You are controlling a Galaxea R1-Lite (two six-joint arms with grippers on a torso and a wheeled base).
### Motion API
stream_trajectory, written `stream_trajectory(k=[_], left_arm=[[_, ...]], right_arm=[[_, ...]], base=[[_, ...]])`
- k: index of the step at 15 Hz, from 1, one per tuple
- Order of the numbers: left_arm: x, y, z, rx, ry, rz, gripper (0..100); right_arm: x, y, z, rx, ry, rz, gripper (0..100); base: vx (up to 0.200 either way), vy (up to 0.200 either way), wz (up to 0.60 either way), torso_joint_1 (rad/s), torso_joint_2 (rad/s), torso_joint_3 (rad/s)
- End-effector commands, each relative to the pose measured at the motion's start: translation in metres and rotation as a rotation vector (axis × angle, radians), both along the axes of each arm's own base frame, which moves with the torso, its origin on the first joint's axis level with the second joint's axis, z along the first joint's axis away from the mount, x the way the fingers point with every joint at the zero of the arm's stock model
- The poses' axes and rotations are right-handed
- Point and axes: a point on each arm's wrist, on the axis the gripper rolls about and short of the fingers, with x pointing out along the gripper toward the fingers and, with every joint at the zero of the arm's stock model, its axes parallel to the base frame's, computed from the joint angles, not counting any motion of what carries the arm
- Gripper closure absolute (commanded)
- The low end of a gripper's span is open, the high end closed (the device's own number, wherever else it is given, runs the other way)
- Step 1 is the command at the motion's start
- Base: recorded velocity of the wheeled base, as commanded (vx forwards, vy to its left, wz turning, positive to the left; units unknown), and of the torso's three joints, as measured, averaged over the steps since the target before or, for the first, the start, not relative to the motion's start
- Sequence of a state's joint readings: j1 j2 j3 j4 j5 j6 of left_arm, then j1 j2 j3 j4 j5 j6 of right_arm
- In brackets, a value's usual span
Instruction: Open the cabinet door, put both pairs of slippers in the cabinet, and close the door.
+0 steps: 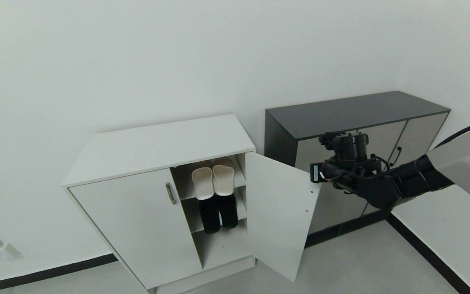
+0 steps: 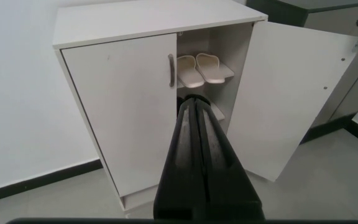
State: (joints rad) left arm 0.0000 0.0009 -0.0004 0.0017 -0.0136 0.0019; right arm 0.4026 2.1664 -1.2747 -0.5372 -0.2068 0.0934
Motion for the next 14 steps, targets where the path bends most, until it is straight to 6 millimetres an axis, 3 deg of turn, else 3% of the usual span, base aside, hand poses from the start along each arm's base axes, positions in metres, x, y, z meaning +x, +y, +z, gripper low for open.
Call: stream_trajectory(k=[1, 10, 14], left_arm=[[0.0, 0.0, 0.0, 0.001, 0.001, 0.0, 100], [0.0, 0.0, 0.0, 0.0, 0.001, 0.0, 100], [0.0, 0.0, 0.0, 0.0, -0.002, 0.0, 100]], right_arm=[[0.003, 0.001, -0.009, -0.004, 0.02, -0.001, 100], [0.001, 0.009, -0.015, -0.013, 0.035, 0.015, 100], [-0.013, 0.028, -0.017, -0.024, 0.053, 0.062, 100]], base=[[0.0, 0.0, 0.0, 0.0, 0.0, 0.0], [0.0, 0.0, 0.0, 0.0, 0.0, 0.0], [0.0, 0.0, 0.0, 0.0, 0.0, 0.0]])
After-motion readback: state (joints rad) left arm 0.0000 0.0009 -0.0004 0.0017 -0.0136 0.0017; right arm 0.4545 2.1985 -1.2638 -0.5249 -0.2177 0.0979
